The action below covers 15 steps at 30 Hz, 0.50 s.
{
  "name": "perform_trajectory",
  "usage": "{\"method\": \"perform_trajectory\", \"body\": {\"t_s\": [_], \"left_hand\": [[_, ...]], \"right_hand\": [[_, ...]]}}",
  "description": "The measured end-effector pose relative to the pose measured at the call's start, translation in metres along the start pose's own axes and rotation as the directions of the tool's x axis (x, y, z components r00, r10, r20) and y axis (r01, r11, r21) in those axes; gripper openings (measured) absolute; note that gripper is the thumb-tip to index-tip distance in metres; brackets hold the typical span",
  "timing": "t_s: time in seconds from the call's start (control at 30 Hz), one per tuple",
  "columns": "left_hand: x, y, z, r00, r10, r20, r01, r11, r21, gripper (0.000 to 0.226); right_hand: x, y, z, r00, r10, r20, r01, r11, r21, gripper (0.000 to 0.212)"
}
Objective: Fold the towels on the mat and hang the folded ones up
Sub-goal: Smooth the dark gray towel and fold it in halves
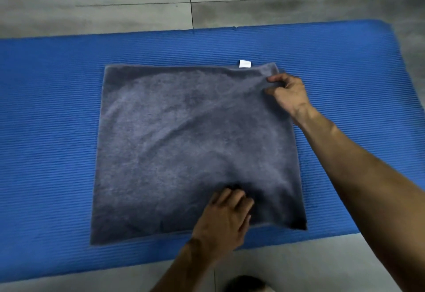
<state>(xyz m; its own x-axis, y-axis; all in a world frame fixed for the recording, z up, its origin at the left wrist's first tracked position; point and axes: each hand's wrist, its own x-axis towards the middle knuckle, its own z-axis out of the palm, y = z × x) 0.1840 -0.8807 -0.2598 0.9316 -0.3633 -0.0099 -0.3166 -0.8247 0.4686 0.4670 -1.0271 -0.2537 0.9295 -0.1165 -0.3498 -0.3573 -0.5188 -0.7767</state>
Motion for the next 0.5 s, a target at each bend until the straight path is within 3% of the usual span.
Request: {"method": "perform_trajectory", "body": {"t_s": [0.1,0.2,0.37,0.43,0.5], "left_hand": [[-0.01,0.004,0.005,0.978,0.155,0.14,-0.166,0.984,0.068,0.032],[-0.013,0.014,0.011,0.971,0.124,0.207,-0.148,0.984,0.104,0.035],[-0.016,0.016,0.016,0.968,0.168,0.189,-0.186,0.979,0.085,0.019],[-0.019,0.015,0.017,0.958,0.208,0.197,-0.224,0.972,0.063,0.015],[-0.02,0.011,0.013,0.969,0.188,0.158,-0.186,0.982,-0.03,0.019]], "right_hand": [[0.001,-0.001,-0.003,0.997,0.072,0.026,-0.074,0.991,0.11,0.025],[-0.001,-0.002,-0.011,0.994,0.082,0.075,-0.096,0.973,0.21,0.034],[0.002,0.007,-0.022,0.991,0.081,0.105,-0.106,0.959,0.262,0.038],[0.002,0.008,-0.02,0.992,0.089,0.083,-0.103,0.978,0.18,0.041],[-0.01,0.003,-0.014,0.996,-0.08,-0.027,0.076,0.988,-0.136,0.045]]}}
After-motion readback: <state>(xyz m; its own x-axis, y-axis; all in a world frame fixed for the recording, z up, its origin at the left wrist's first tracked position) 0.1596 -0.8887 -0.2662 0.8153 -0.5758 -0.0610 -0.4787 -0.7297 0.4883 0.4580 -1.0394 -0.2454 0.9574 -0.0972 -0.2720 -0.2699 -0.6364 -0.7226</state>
